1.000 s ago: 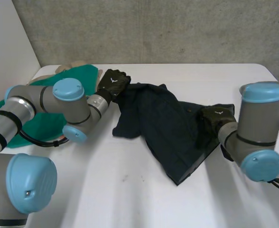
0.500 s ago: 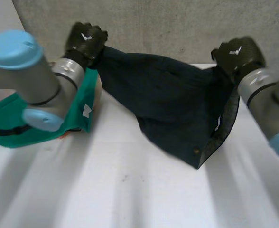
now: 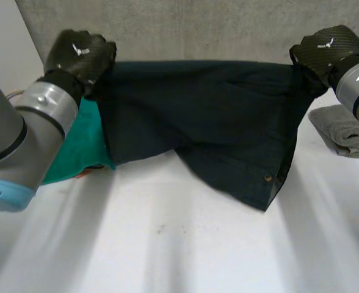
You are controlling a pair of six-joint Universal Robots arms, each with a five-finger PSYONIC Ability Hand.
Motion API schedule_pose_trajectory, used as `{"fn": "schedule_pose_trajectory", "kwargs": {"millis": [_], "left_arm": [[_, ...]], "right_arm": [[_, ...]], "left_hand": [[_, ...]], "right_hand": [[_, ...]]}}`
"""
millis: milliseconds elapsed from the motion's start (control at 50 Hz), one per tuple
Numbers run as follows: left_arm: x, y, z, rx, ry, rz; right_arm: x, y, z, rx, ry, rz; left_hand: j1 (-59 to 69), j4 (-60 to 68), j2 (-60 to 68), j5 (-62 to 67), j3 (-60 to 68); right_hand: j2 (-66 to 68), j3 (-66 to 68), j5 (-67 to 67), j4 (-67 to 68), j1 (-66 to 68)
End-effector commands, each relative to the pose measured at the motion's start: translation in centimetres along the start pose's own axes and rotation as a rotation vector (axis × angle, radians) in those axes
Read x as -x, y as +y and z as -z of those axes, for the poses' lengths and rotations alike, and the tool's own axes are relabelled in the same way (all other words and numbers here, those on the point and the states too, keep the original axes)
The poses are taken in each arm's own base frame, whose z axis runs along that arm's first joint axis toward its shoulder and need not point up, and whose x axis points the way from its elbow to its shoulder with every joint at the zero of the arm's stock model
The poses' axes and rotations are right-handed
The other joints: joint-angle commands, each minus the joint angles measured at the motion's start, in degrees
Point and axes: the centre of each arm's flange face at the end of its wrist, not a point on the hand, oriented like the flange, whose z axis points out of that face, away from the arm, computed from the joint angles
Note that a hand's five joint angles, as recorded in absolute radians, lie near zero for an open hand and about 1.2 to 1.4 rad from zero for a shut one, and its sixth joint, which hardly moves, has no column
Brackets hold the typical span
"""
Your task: Fold the laundry.
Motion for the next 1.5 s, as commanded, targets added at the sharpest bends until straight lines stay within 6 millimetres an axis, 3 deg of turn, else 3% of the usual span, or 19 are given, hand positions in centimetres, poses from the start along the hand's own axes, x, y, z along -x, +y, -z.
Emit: {"fn": "schedule_pose_trajectory", "kwargs": {"millis": [20, 120, 200, 340, 440, 480, 600, 780, 860, 900, 920, 960, 980, 1000, 1060, 1140, 1280, 1360, 1500], "left_arm": [[2.8, -7.1, 0.9, -0.236, -0.156, 0.026], [6.4, -14.6, 4.7, -0.535, -0.299, 0.057], [7.8, -18.1, 7.9, -0.655, -0.341, 0.086], [8.4, -20.1, 10.2, -0.725, -0.35, 0.111], [8.0, -19.8, 9.5, -0.711, -0.334, 0.107], [7.2, -18.5, 7.7, -0.667, -0.314, 0.099], [4.8, -13.4, 2.1, -0.512, -0.256, 0.073], [0.6, 0.0, -7.0, -0.231, -0.152, 0.025], [-2.1, 5.0, -9.7, -0.165, -0.09, 0.024], [-3.1, 6.2, -10.6, -0.159, -0.073, 0.024], [-3.8, 7.0, -11.5, -0.168, -0.065, 0.025], [-3.7, 7.3, -12.4, -0.182, -0.081, 0.028], [-3.6, 7.2, -12.8, -0.196, -0.092, 0.029], [-3.3, 6.5, -13.3, -0.224, -0.112, 0.033], [-2.6, 5.5, -13.6, -0.244, -0.149, 0.05], [-1.7, 3.4, -12.6, -0.26, -0.188, 0.115], [-1.4, 1.7, -7.4, -0.194, -0.133, 0.138], [-3.3, 1.7, -3.4, -0.137, -0.046, 0.141], [-8.3, 4.8, 4.2, 0.053, 0.146, 0.14]], "right_arm": [[-3.9, -6.2, 2.8, -0.279, 0.15, -0.141], [-6.2, -11.0, 6.7, -0.488, 0.216, -0.203], [-6.6, -12.6, 8.7, -0.549, 0.203, -0.197], [-7.3, -12.3, 10.8, -0.45, 0.153, -0.19], [-7.4, -11.3, 10.9, -0.369, 0.13, -0.199], [-7.2, -10.9, 10.5, -0.352, 0.118, -0.205], [-5.3, -6.7, 5.7, -0.199, 0.044, -0.247], [-0.1, 0.9, -1.5, 0.023, -0.074, -0.273], [1.6, 4.4, -4.9, 0.075, -0.039, -0.22], [1.6, 6.0, -7.1, 0.051, 0.056, -0.204], [1.5, 6.5, -7.8, 0.037, 0.099, -0.201], [1.0, 7.0, -9.1, -0.009, 0.191, -0.195], [0.5, 7.1, -10.0, -0.069, 0.276, -0.186], [0.2, 7.0, -10.3, -0.092, 0.312, -0.186], [-0.1, 6.6, -10.5, -0.153, 0.36, -0.163], [-0.1, 5.2, -8.9, -0.167, 0.291, -0.146], [1.5, 4.6, -4.5, -0.085, 0.092, -0.138], [3.0, 6.3, -2.3, 0.053, -0.027, -0.158], [5.6, 8.0, 3.2, 0.258, -0.221, -0.192]], "left_hand": [[14.17, 11.35, 11.42, 14.79, 11.79], [14.17, 11.35, 11.42, 14.79, 11.79], [14.17, 11.35, 11.42, 14.79, 11.79], [14.17, 11.35, 11.42, 14.79, 11.79], [14.17, 11.35, 11.42, 14.79, 11.79], [14.17, 11.35, 11.42, 14.79, 11.79], [14.17, 11.35, 11.42, 14.79, 11.79], [14.17, 11.35, 11.42, 14.79, 11.79], [14.17, 11.35, 11.42, 14.79, 11.79], [14.17, 11.35, 11.42, 14.79, 11.79], [2.37, -0.45, -0.39, 2.99, -0.01], [-30.72, -33.55, -33.48, -30.1, -33.1], [-42.21, -45.03, -44.96, -41.59, -44.59], [-51.48, -54.31, -54.24, -50.86, -53.86], [-53.93, -56.75, -56.68, -53.31, -56.31], [-53.6, -56.42, -56.35, -52.98, -55.98], [-53.26, -56.08, -56.01, -52.64, -55.64], [-52.76, -55.58, -55.51, -52.14, -55.14], [-49.4, -52.22, -52.15, -48.78, -51.78]], "right_hand": [[12.92, 12.63, 13.71, 11.97, 23.21], [12.92, 12.63, 13.71, 11.97, 23.21], [12.92, 12.63, 13.71, 11.97, 23.21], [12.92, 12.63, 13.71, 11.97, 23.21], [12.92, 12.63, 13.71, 11.97, 23.21], [12.92, 12.63, 13.71, 11.97, 23.21], [12.92, 12.63, 13.71, 11.97, 23.21], [12.92, 12.63, 13.71, 11.97, 23.21], [12.92, 12.63, 13.71, 11.97, 23.21], [12.92, 12.63, 13.71, 11.97, 23.21], [12.92, 12.63, 13.71, 11.97, 23.21], [-19.11, -19.4, -18.33, -20.07, -8.82], [-57.08, -57.37, -56.29, -58.03, -46.79], [-57.08, -57.37, -56.29, -58.03, -46.79], [-57.08, -57.37, -56.29, -58.03, -46.79], [-57.08, -57.37, -56.29, -58.03, -46.79], [-57.08, -57.37, -56.29, -58.03, -46.79], [-57.08, -57.37, -56.29, -58.03, -46.79], [-48.11, -48.41, -47.33, -49.07, -37.83]]}}
